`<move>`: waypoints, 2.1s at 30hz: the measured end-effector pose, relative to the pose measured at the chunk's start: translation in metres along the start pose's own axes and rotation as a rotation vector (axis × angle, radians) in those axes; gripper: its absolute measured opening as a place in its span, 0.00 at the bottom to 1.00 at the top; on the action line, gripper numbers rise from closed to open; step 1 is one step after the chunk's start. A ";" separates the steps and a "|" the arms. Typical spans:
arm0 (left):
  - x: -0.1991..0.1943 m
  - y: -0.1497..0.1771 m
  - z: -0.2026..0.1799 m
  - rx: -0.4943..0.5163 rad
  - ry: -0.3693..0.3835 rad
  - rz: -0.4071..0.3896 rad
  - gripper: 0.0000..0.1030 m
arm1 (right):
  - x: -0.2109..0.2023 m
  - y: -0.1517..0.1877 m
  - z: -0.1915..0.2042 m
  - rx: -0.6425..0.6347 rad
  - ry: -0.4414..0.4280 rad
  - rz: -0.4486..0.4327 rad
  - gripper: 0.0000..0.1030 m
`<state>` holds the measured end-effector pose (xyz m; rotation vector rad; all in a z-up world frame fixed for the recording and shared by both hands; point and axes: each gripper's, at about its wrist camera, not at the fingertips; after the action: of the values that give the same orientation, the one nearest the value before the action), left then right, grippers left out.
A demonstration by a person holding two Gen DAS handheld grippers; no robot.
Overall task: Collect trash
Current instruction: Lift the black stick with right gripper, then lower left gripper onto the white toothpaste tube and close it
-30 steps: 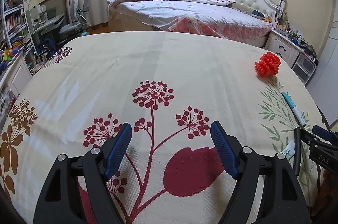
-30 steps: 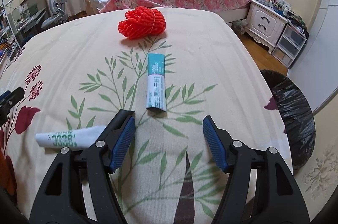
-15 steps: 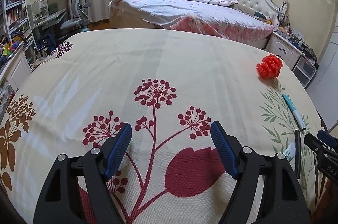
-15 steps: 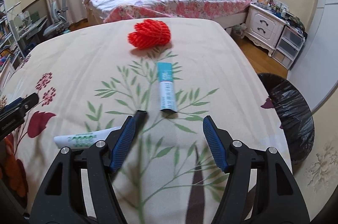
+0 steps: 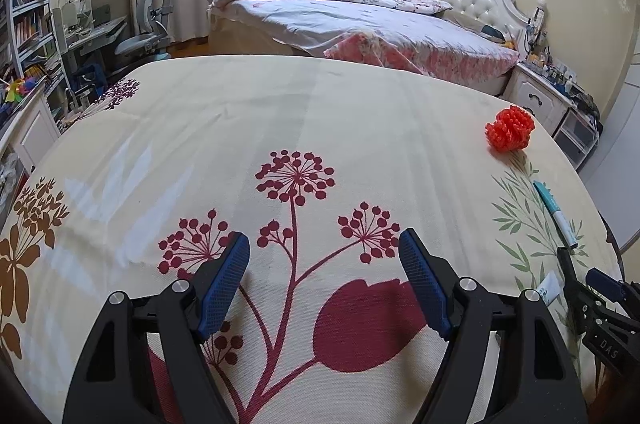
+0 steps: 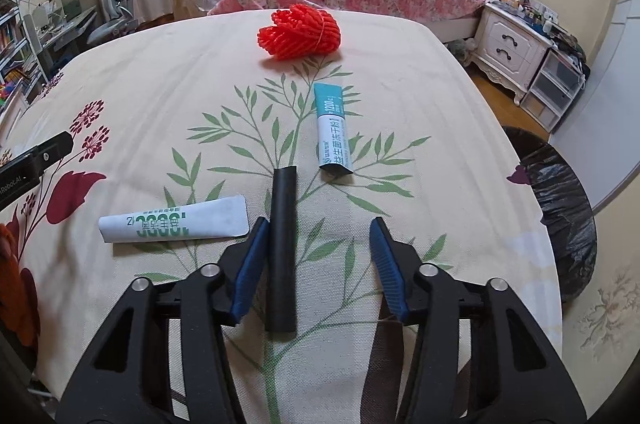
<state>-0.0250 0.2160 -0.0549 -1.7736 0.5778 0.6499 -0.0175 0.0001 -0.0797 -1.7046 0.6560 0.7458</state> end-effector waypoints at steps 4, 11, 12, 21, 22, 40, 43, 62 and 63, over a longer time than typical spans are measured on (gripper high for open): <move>0.000 0.000 0.000 0.001 -0.001 0.000 0.72 | 0.000 -0.001 0.007 -0.027 -0.009 -0.012 0.33; 0.000 0.000 -0.001 0.008 -0.004 0.002 0.73 | -0.004 0.001 0.013 -0.050 -0.032 -0.020 0.15; 0.000 0.001 -0.002 0.013 -0.006 0.004 0.73 | -0.004 0.001 0.013 -0.049 -0.034 -0.020 0.14; -0.004 0.002 -0.014 0.074 -0.022 -0.008 0.73 | -0.007 0.013 -0.010 -0.023 -0.007 -0.020 0.10; -0.005 0.002 -0.017 0.082 -0.020 -0.010 0.72 | -0.007 0.015 -0.013 -0.017 -0.001 -0.019 0.10; -0.002 0.025 -0.108 0.278 0.122 0.033 0.73 | 0.005 0.024 -0.076 0.098 0.057 -0.019 0.11; 0.004 0.032 -0.125 0.337 0.129 0.055 0.72 | 0.005 0.025 -0.080 0.106 0.045 -0.022 0.11; 0.048 0.021 -0.124 0.262 0.048 0.188 0.62 | 0.007 0.027 -0.084 0.126 0.016 -0.031 0.10; 0.046 0.021 -0.121 0.245 0.054 0.187 0.59 | 0.007 0.026 -0.084 0.127 0.015 -0.031 0.10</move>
<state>0.0118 0.0908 -0.0717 -1.5227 0.8317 0.6304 -0.0203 -0.0880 -0.0852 -1.6023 0.6724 0.6567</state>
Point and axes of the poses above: each gripper's, at about its wrist camera, not at the fingertips, and x roughly the way its jaws point, z to its left, y to its underside, and after that the axes turned 12 degrees about y, right-handed
